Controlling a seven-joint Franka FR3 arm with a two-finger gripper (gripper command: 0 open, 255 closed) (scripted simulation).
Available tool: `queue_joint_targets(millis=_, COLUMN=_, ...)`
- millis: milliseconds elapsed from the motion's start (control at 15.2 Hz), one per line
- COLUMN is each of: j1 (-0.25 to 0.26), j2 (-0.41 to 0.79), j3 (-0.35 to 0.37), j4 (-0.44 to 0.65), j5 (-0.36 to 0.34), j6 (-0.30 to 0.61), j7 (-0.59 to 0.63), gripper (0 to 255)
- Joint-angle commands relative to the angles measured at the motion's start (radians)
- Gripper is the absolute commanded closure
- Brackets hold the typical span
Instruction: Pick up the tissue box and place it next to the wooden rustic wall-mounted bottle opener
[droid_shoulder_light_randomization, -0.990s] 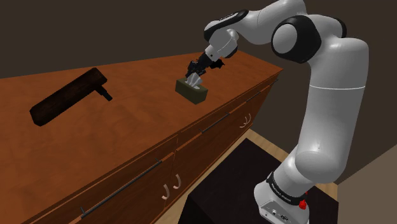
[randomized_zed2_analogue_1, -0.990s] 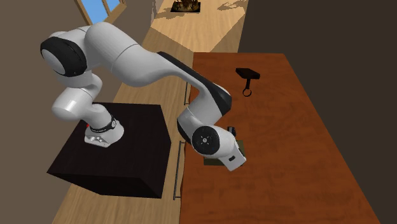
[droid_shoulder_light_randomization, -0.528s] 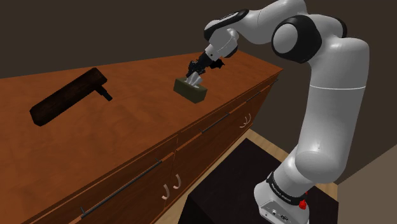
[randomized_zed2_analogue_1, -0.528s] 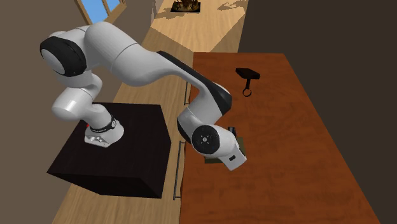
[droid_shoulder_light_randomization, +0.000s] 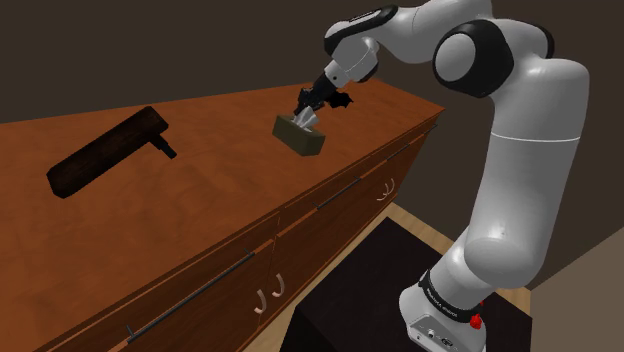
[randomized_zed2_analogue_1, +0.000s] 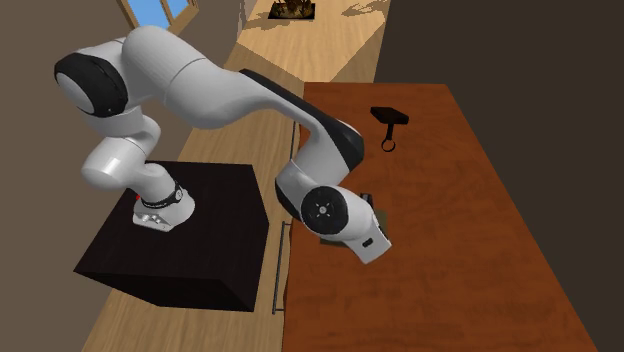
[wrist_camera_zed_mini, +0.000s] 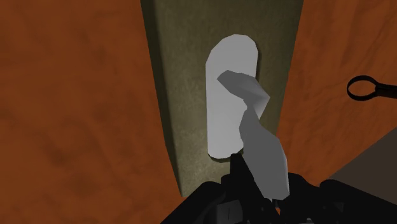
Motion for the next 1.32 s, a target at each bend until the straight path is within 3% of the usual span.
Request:
queue_joint_targets(millis=0, j1=0.003, j2=-0.013, j3=-0.004, j4=0.007, j5=-0.013, j6=-0.014, j7=0.016, gripper=255)
queue_joint_targets(millis=1254, j1=0.006, j2=-0.084, j3=-0.034, j4=0.146, j5=-0.106, j6=-0.179, j7=0.159, gripper=255)
